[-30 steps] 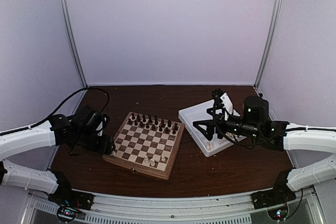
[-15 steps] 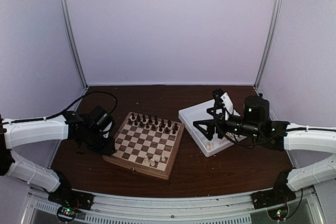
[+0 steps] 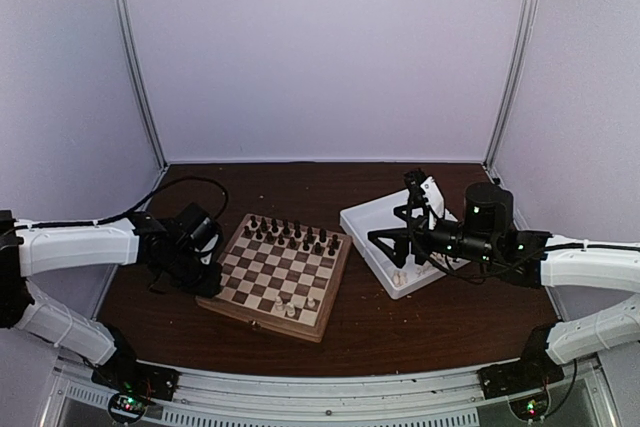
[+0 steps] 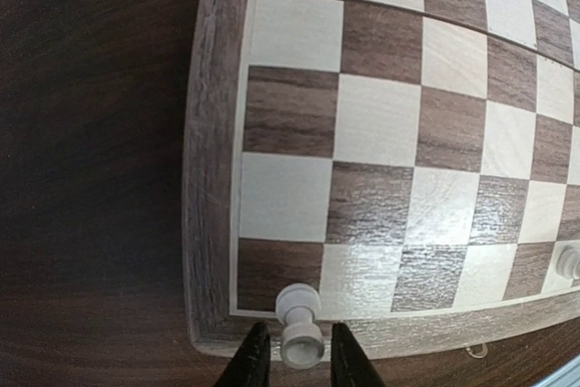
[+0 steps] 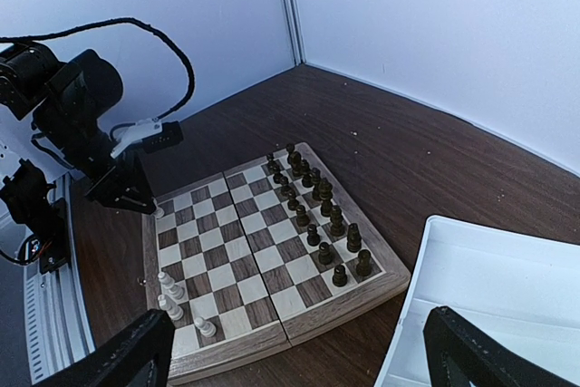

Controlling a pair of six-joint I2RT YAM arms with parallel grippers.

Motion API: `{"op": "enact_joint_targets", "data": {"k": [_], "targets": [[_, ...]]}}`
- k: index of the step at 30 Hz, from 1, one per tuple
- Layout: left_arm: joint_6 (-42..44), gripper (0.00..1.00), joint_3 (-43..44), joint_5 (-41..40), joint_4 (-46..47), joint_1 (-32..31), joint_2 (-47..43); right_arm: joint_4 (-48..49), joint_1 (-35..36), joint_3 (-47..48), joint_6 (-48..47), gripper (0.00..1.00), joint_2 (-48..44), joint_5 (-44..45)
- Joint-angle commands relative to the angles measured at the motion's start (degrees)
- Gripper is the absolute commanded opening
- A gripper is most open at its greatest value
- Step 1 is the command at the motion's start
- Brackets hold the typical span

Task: Set up the chess pieces on the board
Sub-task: Pick up the chess piece from the chessboard.

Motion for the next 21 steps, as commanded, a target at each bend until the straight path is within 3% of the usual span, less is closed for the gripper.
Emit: {"op": "enact_joint_targets", "data": {"k": [1, 5, 11, 16, 21], "targets": [[0.74, 0.2, 1.91, 0.1, 2.0, 0.52, 1.4, 0.75, -0.31, -0.79, 0.33, 1.0, -1.25, 0.01], [1.19, 0.07, 2.53, -0.91, 1.41, 0.51, 1.57, 0.46, -0.31, -0.78, 0.23, 1.0, -1.49, 0.27], [3.99, 0.0, 4.82, 0.9, -0.52, 0.49, 0.78, 0.4, -0.3, -0.68, 0.23, 1.0, -1.48, 0.35], [5.54, 0.0, 7.59, 8.75, -0.28, -0.22, 1.27, 0.56, -0.31, -0.52, 0.23, 1.0, -1.2, 0.16], [6.7, 0.0, 10.51, 8.03, -0.38, -4.71, -0.31, 0.8, -0.31, -0.85, 0.48, 1.0, -1.41, 0.11]]}}
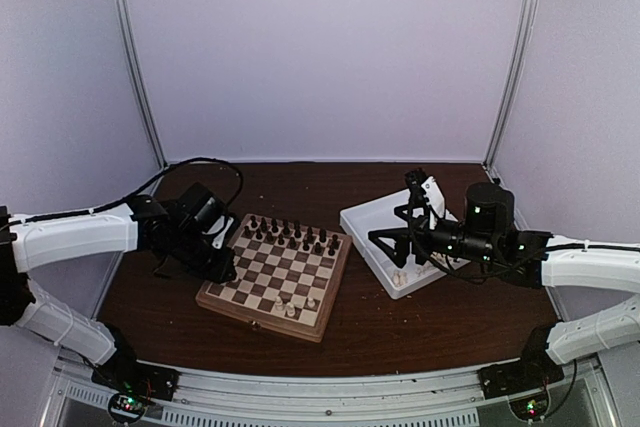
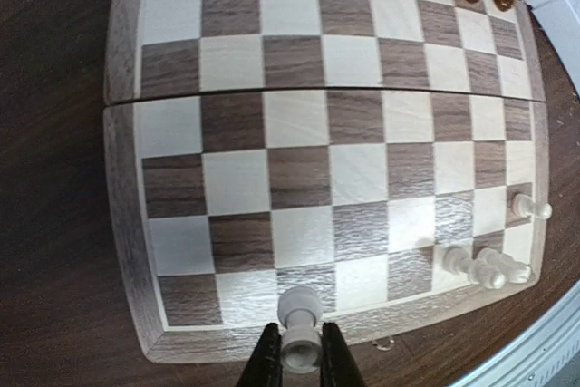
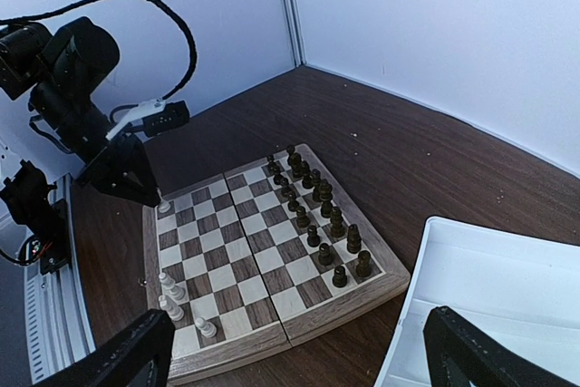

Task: Set up the chess pieces on the board
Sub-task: Pick up the chess piece from the chessboard, then place the chess piece on the chessboard.

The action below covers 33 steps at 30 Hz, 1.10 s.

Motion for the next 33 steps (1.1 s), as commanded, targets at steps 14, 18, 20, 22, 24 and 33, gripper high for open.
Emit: {"op": "enact_joint_targets", "data": {"k": [14, 18, 20, 22, 24, 33], "targets": [[2.45, 0.0, 17.78, -2.02, 0.29, -21.33, 8.89, 1.1, -0.31, -1.75, 1.0, 1.0, -2.11, 0.25], [2.19, 0.0, 19.47, -1.86, 0.37, -23.0, 13.21, 1.12, -0.31, -2.11, 1.02, 1.0, -2.71, 0.43], [2.19, 0.0, 20.28, -1.66, 0.4, -23.76, 15.31, 1.02, -0.31, -2.31, 1.03, 1.0, -2.95, 0.64], [2.19, 0.0, 20.72, -0.98, 0.88, -24.32, 17.06, 1.03, -0.31, -2.53, 1.09, 1.0, -3.12, 0.67], [2.28, 0.0, 20.92, -0.69, 1.68, -24.74, 18.43, 1.03, -0.31, -2.65, 0.98, 1.0, -3.17, 0.84], [2.77, 0.01, 21.67, -0.69, 2.79, -24.85, 22.54, 0.8, -0.31, -2.89, 0.76, 1.0, -3.48, 1.04]]}}
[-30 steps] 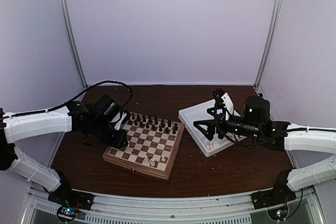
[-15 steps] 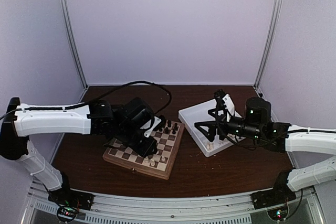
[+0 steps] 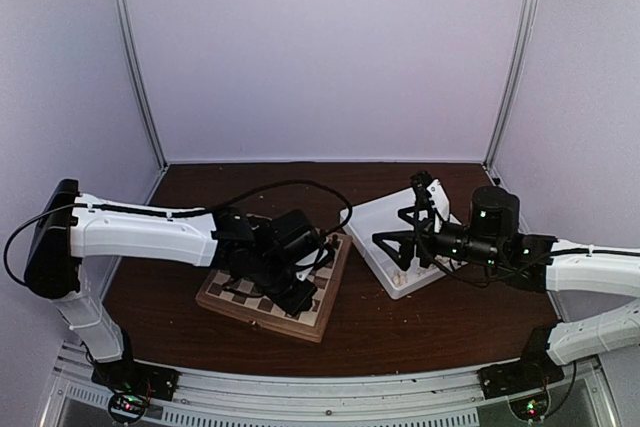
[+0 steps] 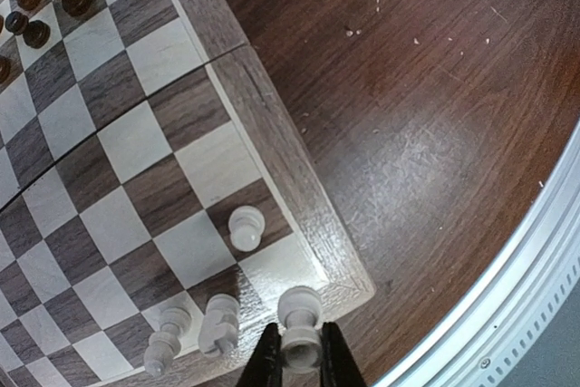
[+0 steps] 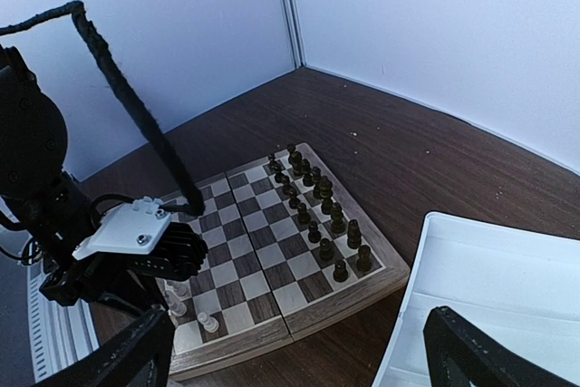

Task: Set up the chess pieces on the board
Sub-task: Place the chess piece on the chessboard.

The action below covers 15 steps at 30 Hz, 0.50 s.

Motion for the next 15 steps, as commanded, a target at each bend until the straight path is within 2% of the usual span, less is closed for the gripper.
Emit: {"op": "enact_joint_targets", "data": {"k": [1, 15], "targets": [[1.22, 0.01, 1.89, 0.19, 2.07, -0.25, 1.92, 0.68, -0.29, -1.03, 0.28, 1.0, -1.17, 1.06], [2.21, 0.02, 2.41, 0.19, 1.89, -0.34, 5.41, 0.26, -0.3, -1.17, -0.12, 1.0, -2.39, 1.88]]}}
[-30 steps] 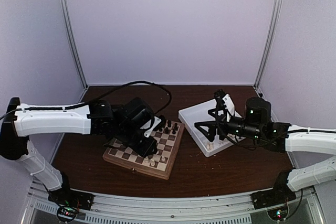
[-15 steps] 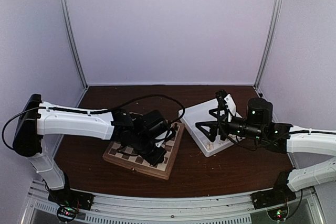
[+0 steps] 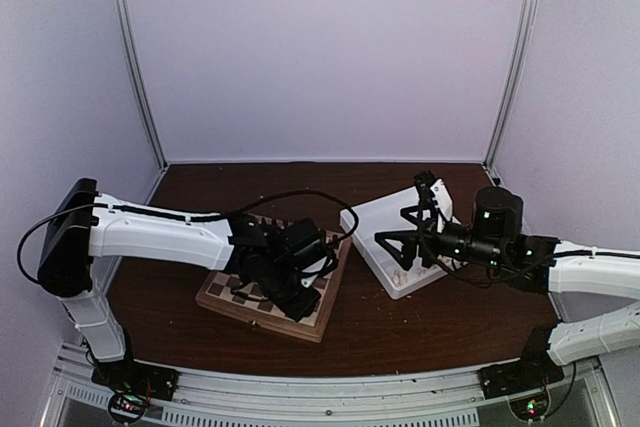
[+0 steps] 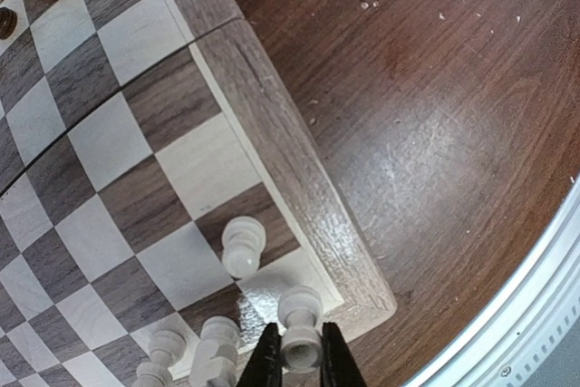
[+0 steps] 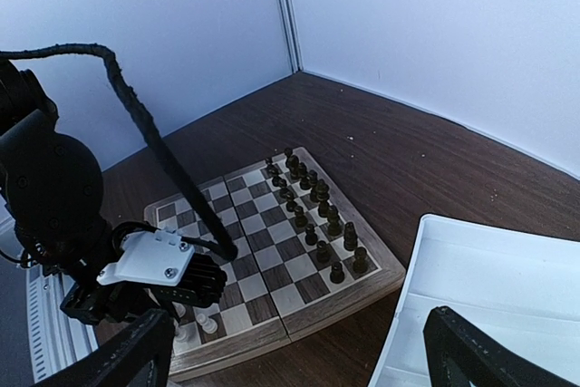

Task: Set up the chess pieces on the board
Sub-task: Place the chess piece on the chessboard.

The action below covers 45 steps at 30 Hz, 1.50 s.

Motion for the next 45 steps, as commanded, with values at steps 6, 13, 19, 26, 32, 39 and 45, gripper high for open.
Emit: {"op": "enact_joint_targets", "data": {"k": [6, 13, 19, 26, 32, 39, 45], "targets": [[1.09, 0.04, 1.74, 0.19, 1.56, -0.4, 1.79, 0.26, -0.31, -0.87, -0.28, 1.0, -1.76, 1.72], [1.09, 0.13, 2.89, -0.14, -0.15, -0.4, 2.83, 0.21, -0.31, -0.83, -0.32, 1.0, -1.72, 1.72], [1.15, 0.17, 3.24, -0.24, -0.71, -0.44, 2.94, 0.27, -0.31, -1.0, -0.25, 1.0, -1.8, 1.7], [1.09, 0.15, 3.16, -0.19, -1.47, -0.51, 3.0, 0.3, -0.31, -1.07, -0.11, 1.0, -1.81, 1.75], [1.19, 0.06, 3.24, -0.26, -1.58, -0.71, 3.0, 0.39, -0.31, -1.31, 0.05, 1.0, -1.7, 1.63], [1.13, 0.05, 3.27, -0.96, -3.05, -0.81, 2.51, 0.59, -0.27, -1.38, 0.14, 1.0, -1.74, 1.7], [1.24, 0.05, 3.24, -1.3, -3.48, -0.86, 2.42, 0.95, -0.31, -1.51, 0.31, 1.0, -1.37, 1.52]]}}
